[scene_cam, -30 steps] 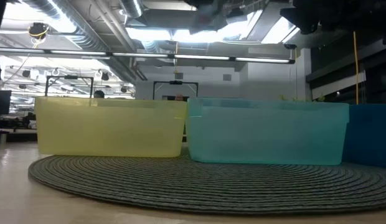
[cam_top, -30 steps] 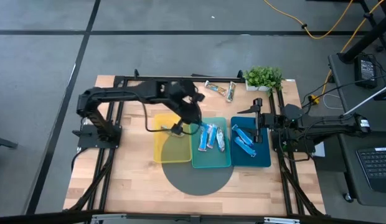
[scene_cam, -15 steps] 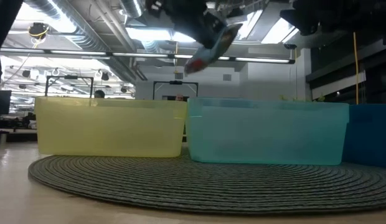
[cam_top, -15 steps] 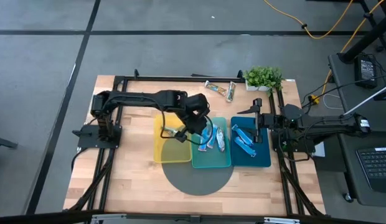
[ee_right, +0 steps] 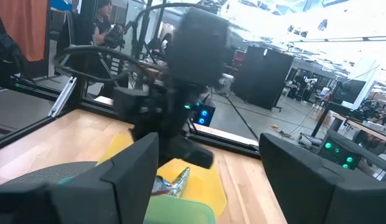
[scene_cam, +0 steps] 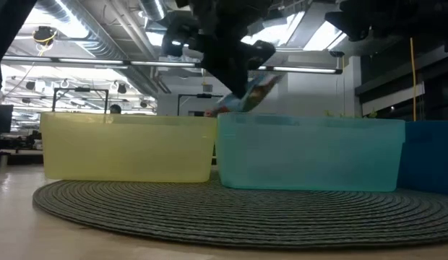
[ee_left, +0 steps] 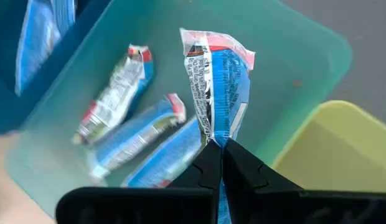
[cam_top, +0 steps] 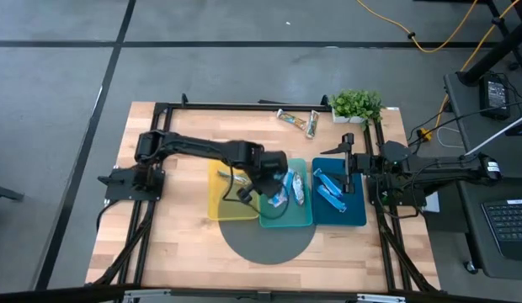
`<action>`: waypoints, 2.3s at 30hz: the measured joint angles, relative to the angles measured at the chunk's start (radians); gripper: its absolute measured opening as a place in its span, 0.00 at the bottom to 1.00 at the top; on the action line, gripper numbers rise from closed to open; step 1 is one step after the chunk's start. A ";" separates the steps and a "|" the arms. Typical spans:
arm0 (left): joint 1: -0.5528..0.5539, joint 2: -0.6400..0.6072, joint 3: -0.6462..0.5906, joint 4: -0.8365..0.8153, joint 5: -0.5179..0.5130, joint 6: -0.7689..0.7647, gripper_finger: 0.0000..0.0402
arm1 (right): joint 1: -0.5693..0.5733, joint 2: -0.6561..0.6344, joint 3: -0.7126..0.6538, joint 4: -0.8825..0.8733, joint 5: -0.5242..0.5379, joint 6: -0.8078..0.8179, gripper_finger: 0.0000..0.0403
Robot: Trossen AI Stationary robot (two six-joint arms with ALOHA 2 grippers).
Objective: Pick and place Granola Bars by type
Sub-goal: Put the red granola bar into the green bin
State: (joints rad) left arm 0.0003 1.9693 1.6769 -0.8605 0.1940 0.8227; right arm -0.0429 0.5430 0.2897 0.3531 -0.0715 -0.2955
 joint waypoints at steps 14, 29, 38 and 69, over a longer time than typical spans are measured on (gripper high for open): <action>-0.073 0.047 0.001 0.030 -0.136 0.158 0.01 | -0.001 0.005 0.000 0.001 0.001 -0.001 0.69; -0.061 0.051 0.019 0.087 -0.090 0.182 0.00 | -0.003 0.027 0.000 0.025 0.012 -0.005 0.69; -0.062 0.134 0.018 0.081 -0.087 0.194 0.00 | -0.003 0.028 0.000 0.025 0.011 -0.005 0.69; -0.056 0.190 0.017 0.090 0.010 0.107 0.15 | -0.003 0.034 0.000 0.019 0.018 -0.023 0.69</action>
State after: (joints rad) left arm -0.0559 2.1590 1.6936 -0.7705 0.2035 0.9293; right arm -0.0460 0.5770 0.2897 0.3721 -0.0536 -0.3187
